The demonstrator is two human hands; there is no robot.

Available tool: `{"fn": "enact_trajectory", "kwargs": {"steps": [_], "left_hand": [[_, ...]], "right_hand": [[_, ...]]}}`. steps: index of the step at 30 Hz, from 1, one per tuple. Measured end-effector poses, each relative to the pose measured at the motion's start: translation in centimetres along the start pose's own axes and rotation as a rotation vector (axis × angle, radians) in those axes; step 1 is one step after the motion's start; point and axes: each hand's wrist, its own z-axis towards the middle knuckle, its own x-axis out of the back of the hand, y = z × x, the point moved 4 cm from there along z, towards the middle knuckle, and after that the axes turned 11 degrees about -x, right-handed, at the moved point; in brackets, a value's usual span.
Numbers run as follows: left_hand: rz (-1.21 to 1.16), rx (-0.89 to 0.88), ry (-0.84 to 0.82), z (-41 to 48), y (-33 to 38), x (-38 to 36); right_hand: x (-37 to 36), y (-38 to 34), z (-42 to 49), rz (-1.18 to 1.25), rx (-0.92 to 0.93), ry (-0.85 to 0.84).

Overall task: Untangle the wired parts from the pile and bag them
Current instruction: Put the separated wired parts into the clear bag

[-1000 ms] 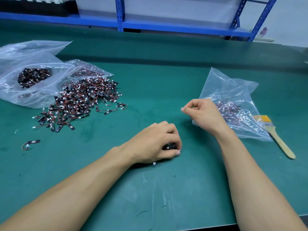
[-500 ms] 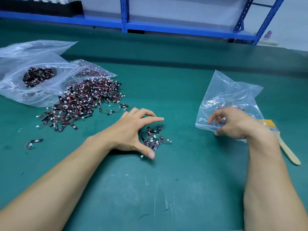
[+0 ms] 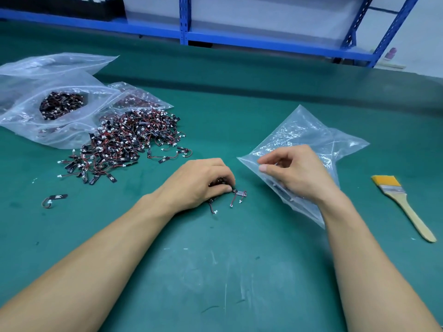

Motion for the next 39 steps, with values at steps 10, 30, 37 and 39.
{"fn": "enact_trajectory", "kwargs": {"steps": [10, 30, 37, 39], "left_hand": [[0.198, 0.335, -0.077, -1.0, 0.9, 1.0], [0.203, 0.242, -0.117, 0.5, 3.6, 0.4], [-0.171, 0.438, 0.165, -0.4, 2.2, 0.9], [-0.319, 0.495, 0.264, -0.3, 2.2, 1.1]], "right_hand": [[1.0, 1.4, -0.2, -0.367, -0.013, -0.114], [1.0, 0.4, 0.1, -0.076, -0.076, 0.116], [1.2, 0.4, 0.0, 0.009, -0.097, 0.106], [1.2, 0.2, -0.1, 0.054, -0.098, 0.092]]}}
